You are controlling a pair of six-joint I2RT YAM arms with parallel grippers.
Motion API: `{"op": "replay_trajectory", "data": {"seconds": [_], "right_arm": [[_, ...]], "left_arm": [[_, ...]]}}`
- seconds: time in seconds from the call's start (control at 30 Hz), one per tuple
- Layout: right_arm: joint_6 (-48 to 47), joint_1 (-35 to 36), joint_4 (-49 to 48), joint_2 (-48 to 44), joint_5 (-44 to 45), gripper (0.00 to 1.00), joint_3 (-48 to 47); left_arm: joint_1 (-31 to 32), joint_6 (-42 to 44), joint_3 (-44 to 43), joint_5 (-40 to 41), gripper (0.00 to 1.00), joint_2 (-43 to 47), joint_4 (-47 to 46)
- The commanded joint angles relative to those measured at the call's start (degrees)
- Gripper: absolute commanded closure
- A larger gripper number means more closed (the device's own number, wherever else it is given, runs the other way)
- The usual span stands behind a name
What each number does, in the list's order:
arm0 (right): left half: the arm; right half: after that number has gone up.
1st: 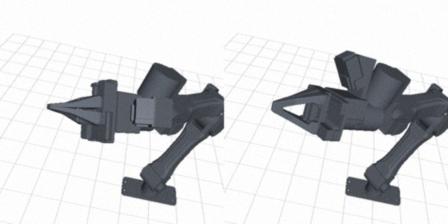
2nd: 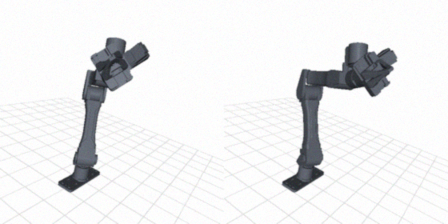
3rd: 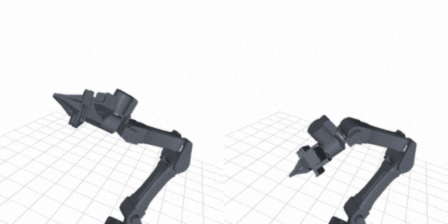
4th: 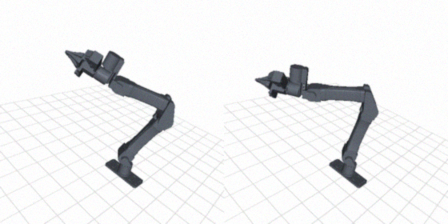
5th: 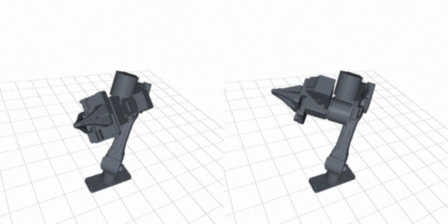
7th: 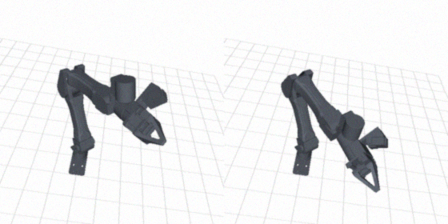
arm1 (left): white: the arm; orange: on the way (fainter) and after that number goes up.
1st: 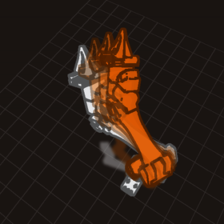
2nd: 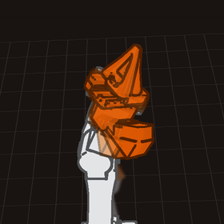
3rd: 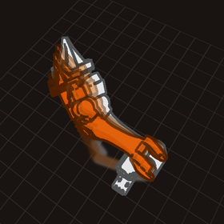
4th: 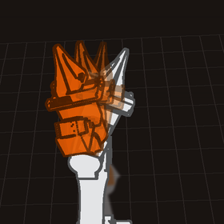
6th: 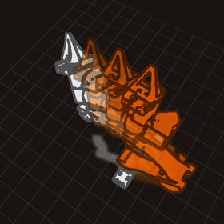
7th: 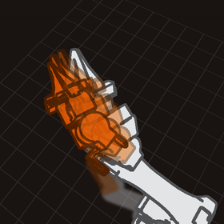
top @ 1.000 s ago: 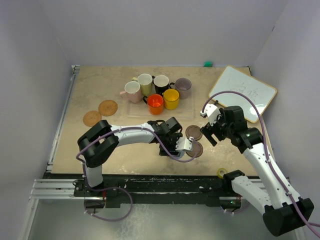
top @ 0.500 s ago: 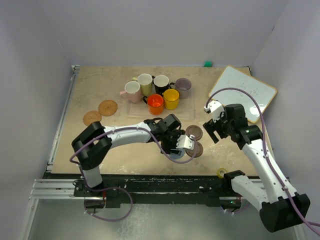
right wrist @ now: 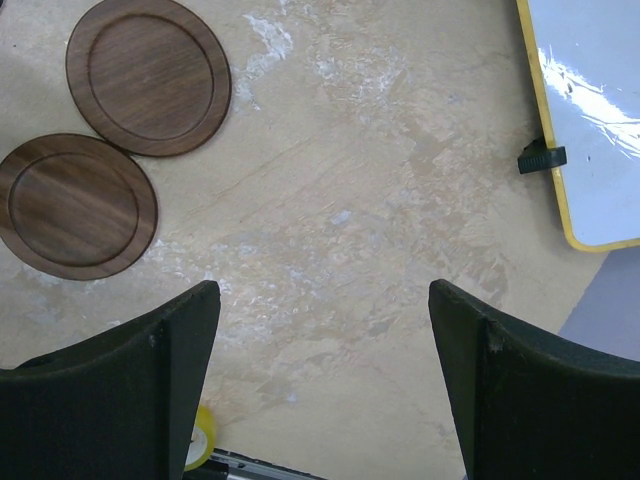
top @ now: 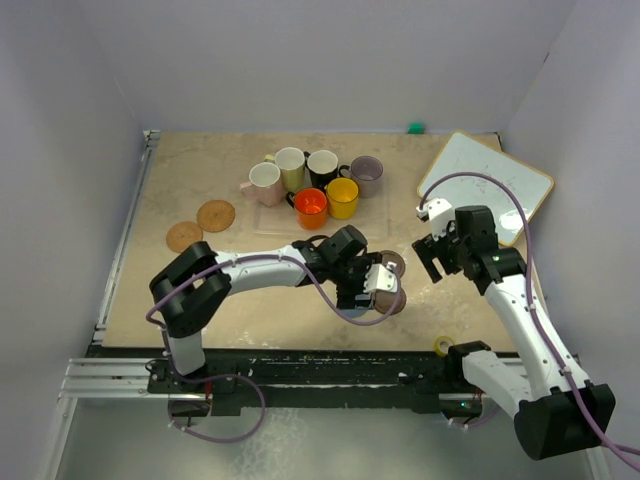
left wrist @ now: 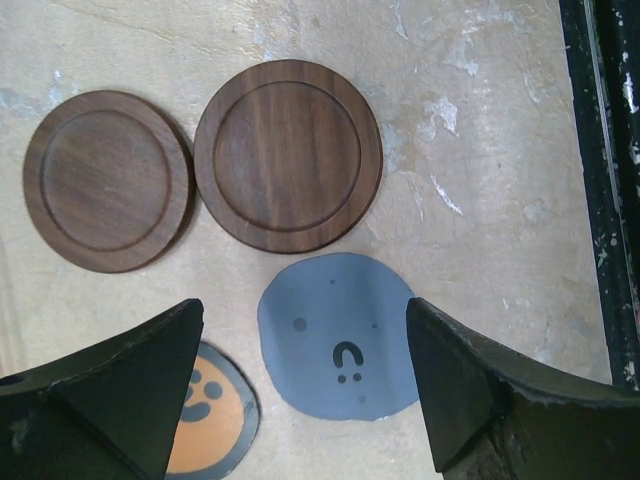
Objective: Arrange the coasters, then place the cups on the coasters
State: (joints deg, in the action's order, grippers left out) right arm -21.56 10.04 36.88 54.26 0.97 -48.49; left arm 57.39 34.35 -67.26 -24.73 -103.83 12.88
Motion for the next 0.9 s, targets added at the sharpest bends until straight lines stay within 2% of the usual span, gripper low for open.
{"op": "replay_trajectory", "data": {"seconds": [0.0, 0.6, 0.87], "right_arm": [[0.82, -0.39, -1.28, -0.74, 0.37, 0.13, -1.4], [0.38, -0.46, -0.88, -0.56, -0.77, 0.13, -1.31], [0.26, -0.46, -0.79, -0.67, -1.15, 0.13, -1.26]], "left_arm": [[0.7, -3.82, -1.46, -1.88, 0.2, -1.96, -5.65], [2.6, -5.22, -1.46, -0.67, 0.18, -8.14, -7.36], [2.6, -3.86, -1.78, 1.49, 0.24, -8.09, -2.65]]}}
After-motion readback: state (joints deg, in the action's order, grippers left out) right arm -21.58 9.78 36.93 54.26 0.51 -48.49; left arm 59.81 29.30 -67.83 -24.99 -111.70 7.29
